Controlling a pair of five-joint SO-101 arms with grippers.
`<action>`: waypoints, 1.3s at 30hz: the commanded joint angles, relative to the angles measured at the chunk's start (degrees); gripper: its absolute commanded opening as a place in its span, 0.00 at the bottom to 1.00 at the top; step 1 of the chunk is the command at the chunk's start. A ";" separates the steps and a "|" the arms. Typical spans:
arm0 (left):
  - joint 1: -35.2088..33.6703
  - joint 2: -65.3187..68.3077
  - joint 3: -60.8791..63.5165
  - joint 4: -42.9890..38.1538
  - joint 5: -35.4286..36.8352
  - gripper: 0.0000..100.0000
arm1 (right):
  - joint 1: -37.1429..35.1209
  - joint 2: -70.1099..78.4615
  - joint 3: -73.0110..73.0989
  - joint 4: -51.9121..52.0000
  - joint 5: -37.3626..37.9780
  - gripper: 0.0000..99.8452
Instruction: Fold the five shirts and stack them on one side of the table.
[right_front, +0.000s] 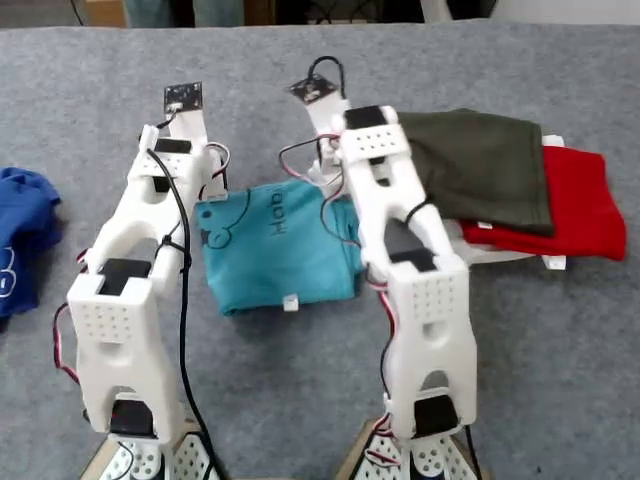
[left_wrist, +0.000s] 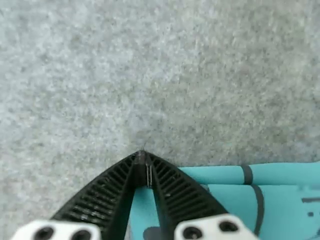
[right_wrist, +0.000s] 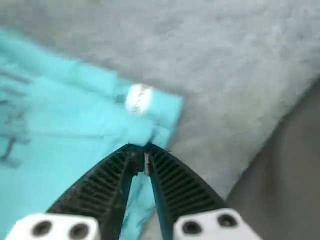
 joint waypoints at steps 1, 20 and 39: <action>-1.01 0.00 -2.59 0.18 -0.09 0.03 | 2.37 4.09 -14.37 4.75 -0.35 0.01; -1.19 -15.91 -0.92 8.88 -0.62 0.03 | -1.85 -13.14 -16.75 23.82 -4.04 0.01; -1.54 -15.47 22.20 -11.78 -0.53 0.03 | -7.74 -39.34 43.91 7.21 -7.65 0.01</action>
